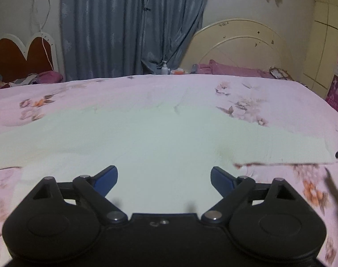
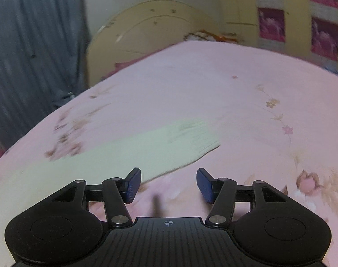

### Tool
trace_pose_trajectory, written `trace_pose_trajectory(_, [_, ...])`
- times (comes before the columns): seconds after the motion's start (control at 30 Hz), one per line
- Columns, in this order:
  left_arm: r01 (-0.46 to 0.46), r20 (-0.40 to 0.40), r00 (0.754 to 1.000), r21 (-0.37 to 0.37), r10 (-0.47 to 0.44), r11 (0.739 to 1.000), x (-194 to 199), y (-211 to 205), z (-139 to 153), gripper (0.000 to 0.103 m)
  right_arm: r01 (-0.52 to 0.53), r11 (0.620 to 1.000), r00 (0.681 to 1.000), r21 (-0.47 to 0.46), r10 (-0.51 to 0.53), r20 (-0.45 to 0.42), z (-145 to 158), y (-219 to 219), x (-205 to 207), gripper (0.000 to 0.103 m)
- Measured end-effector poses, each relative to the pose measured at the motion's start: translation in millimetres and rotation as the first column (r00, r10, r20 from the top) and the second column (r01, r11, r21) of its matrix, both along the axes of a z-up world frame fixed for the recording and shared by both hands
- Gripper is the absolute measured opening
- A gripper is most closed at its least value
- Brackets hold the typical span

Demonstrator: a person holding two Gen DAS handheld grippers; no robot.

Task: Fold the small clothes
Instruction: 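Grasp the sleeve cuff with the right gripper while the left tool hovers over the body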

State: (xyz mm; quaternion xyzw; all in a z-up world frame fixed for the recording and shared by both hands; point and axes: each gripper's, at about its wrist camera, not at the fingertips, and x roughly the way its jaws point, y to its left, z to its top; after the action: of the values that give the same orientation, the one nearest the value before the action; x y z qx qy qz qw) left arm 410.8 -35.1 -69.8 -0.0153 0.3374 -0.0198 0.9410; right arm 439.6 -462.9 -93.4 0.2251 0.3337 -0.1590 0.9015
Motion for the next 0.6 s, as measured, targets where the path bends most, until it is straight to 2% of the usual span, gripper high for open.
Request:
trace_pose_trajectory(0.2, [0.025,-0.047,0.999,0.018,-0.024,1.000,22,-24,-14,0.090,0.039,0.994,0.999,0.099,-0.038,-0.014,-29,-42,17,0.056])
trace_pose_trajectory(0.27, [0.028,-0.059,0.998,0.024,-0.026,0.999,26,-27,-16,0.091,0.037,0.993,0.999,0.111,-0.035,-0.019,-33,-46,18,0.045])
trace_pose_trajectory(0.53, [0.018,-0.101,0.995,0.036,-0.014,0.999,35,-30,-24,0.093,0.010,0.973,0.999,0.231,-0.020,0.038,-40,-57,15,0.045])
trace_pose_trajectory(0.57, [0.017,-0.099,0.995,0.035,-0.014,0.999,36,-30,-23,0.093,0.014,0.970,0.999,0.243,-0.026,0.045,-40,-60,14,0.044])
trace_pose_trajectory(0.6, [0.016,-0.095,0.995,0.036,-0.012,0.999,36,-29,-22,0.093,0.027,0.968,0.998,0.249,-0.041,0.052,-40,-64,11,0.039])
